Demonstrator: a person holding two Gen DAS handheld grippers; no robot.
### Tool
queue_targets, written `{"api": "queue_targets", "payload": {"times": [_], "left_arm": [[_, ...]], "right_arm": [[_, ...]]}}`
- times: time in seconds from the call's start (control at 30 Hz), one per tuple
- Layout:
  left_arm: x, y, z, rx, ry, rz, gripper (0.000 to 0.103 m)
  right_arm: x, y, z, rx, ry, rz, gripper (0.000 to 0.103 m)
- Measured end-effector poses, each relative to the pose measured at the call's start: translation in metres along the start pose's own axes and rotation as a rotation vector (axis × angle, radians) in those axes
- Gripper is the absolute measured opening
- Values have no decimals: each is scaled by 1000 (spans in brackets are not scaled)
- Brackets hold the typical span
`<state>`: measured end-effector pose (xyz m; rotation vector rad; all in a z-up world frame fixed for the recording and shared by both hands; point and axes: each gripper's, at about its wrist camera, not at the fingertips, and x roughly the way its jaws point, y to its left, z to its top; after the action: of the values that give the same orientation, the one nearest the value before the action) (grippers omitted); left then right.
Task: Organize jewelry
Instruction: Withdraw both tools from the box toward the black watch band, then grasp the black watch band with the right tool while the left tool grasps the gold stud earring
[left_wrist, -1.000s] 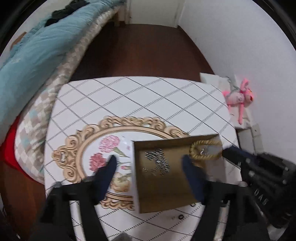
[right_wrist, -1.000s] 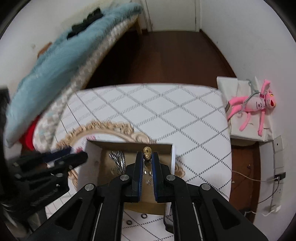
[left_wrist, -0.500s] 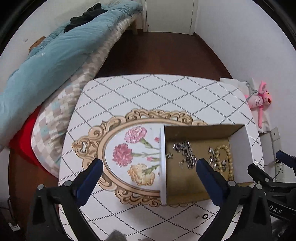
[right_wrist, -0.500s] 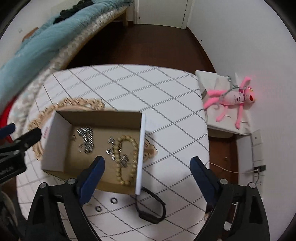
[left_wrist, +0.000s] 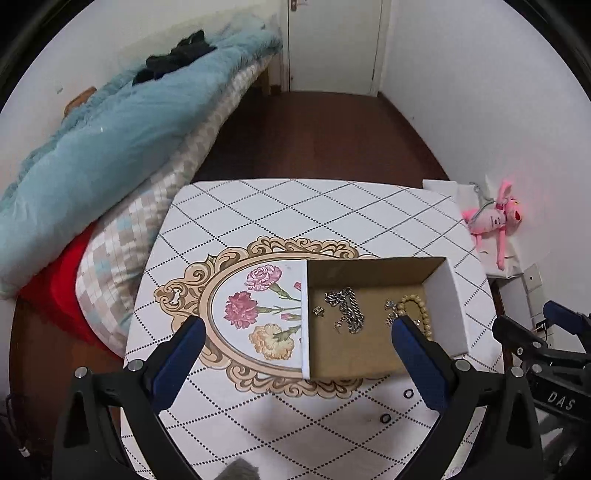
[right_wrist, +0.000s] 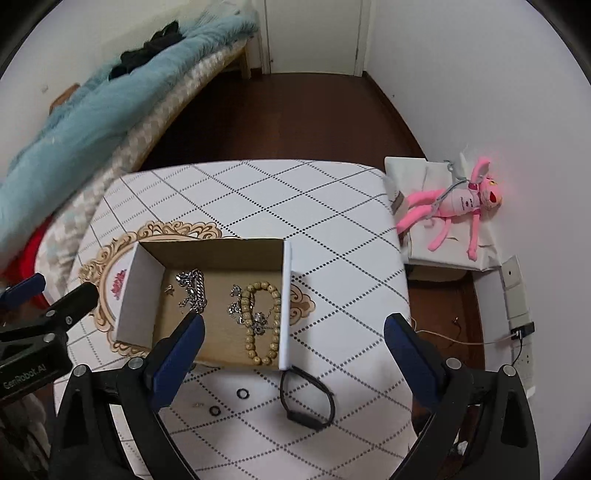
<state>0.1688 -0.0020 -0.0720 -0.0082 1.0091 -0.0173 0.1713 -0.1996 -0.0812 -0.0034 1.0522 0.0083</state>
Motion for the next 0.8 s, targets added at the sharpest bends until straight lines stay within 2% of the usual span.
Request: {"api": "queue_targets", "payload": {"times": [0.13,0.37,0.5,0.63,0.7,0.73,0.77,0.8], "left_arm": [[3,-6,-26,-15,31,1,103],[54,-10,-74,-17,158,35,103],[77,-10,-96,-21,219,42,103],[82,-12,-107,-21,233,28,103],[81,-15,-112,-16,233,8,103],[81,-18,-114,-9,234,-2,102],[81,-22,-116,1,233,-12,102],[81,-27,-118,12,235,-24,102]], "right_arm": [[-3,-18,-25,46,20,6,99],[56,-34,-75,36,143,34,99],[85,-28,-88,10,184,42,99],[103,-21,-91,9,200,19,97],[109,-20,-93,7,205,1,80],[109,-18,-95,-8,192,-28,68],[106,-17,-95,-15,177,-19,52],[103,-16,-95,-22,166,-23,50]]}}
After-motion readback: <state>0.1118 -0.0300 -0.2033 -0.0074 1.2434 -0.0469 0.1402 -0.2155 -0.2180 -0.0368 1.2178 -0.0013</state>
